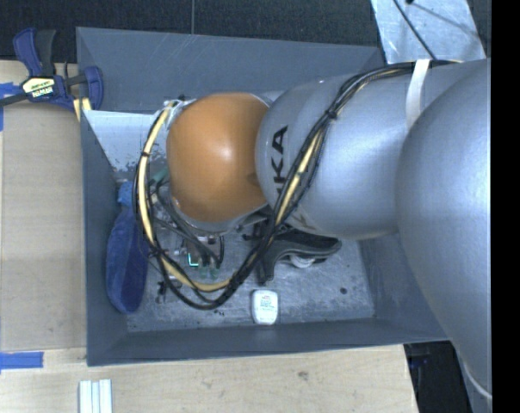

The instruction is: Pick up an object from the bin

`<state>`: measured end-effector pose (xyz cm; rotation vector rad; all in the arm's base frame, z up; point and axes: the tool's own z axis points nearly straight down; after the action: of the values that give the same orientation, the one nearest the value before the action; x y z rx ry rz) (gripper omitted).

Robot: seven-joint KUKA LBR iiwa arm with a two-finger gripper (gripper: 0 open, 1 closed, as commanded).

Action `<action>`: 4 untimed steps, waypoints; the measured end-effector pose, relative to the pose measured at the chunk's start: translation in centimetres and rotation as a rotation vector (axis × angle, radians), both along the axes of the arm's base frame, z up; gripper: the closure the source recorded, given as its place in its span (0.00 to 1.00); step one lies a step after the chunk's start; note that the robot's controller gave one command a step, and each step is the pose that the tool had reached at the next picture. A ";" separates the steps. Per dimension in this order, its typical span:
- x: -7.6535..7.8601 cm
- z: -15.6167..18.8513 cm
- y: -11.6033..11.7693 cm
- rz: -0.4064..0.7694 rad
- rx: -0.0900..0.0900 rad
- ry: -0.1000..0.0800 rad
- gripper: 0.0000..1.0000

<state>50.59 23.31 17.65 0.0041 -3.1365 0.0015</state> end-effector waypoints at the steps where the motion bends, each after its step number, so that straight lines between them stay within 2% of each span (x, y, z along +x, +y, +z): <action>1: 10.4 -11.0 -1.8 -0.210 -0.001 -0.007 0.00; 2: 12.4 -7.1 -0.5 0.329 -0.018 -0.024 0.00; 3: 11.5 -7.0 0.2 0.120 -0.009 -0.012 0.00; 4: 12.3 -10.7 0.4 0.283 -0.002 -0.005 0.00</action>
Offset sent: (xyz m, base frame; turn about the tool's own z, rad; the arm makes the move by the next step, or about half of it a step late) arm 0.1027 -0.0158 -0.1065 0.2091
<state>62.92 23.71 6.97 0.4479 -3.1100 0.0056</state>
